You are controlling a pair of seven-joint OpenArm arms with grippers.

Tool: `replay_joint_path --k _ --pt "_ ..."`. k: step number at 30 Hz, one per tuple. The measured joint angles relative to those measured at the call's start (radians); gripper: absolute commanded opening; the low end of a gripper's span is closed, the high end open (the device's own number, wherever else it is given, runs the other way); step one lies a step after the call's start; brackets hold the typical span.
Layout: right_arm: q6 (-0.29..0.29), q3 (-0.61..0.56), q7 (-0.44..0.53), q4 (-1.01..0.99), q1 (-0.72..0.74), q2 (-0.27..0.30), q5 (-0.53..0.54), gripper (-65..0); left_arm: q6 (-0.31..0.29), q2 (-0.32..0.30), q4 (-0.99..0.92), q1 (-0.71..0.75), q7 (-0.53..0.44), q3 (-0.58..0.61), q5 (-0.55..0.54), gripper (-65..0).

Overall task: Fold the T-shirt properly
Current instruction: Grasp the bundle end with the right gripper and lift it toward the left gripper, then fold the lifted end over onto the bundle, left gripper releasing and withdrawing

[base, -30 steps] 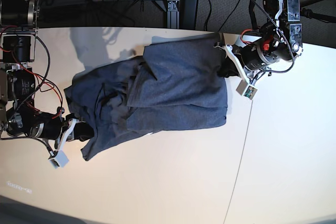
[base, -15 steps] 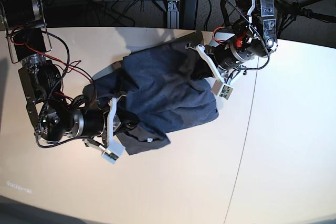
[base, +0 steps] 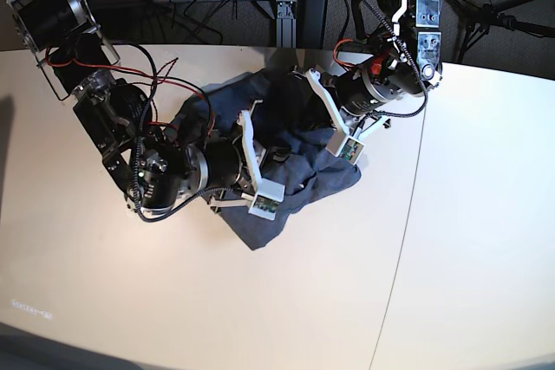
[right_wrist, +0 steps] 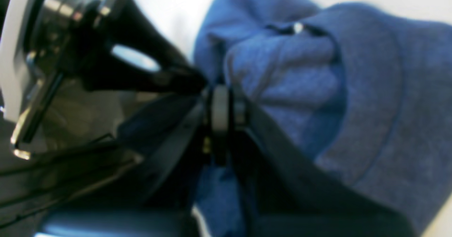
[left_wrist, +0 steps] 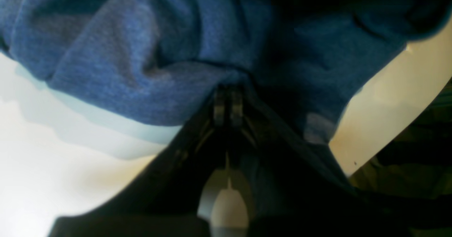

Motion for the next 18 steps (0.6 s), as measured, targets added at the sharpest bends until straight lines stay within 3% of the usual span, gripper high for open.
replay_joint_path --k 15,18 --pt "0.0 -0.149 0.003 0.077 0.002 0.002 -0.037 -65.0 0.0 -0.003 0.0 0.0 0.01 0.0 0.03 -65.0" --pt "0.0 -0.149 0.003 0.077 0.002 0.002 -0.037 -65.0 0.0 -0.024 0.0 0.0 0.037 -0.012 -0.056 -65.0"
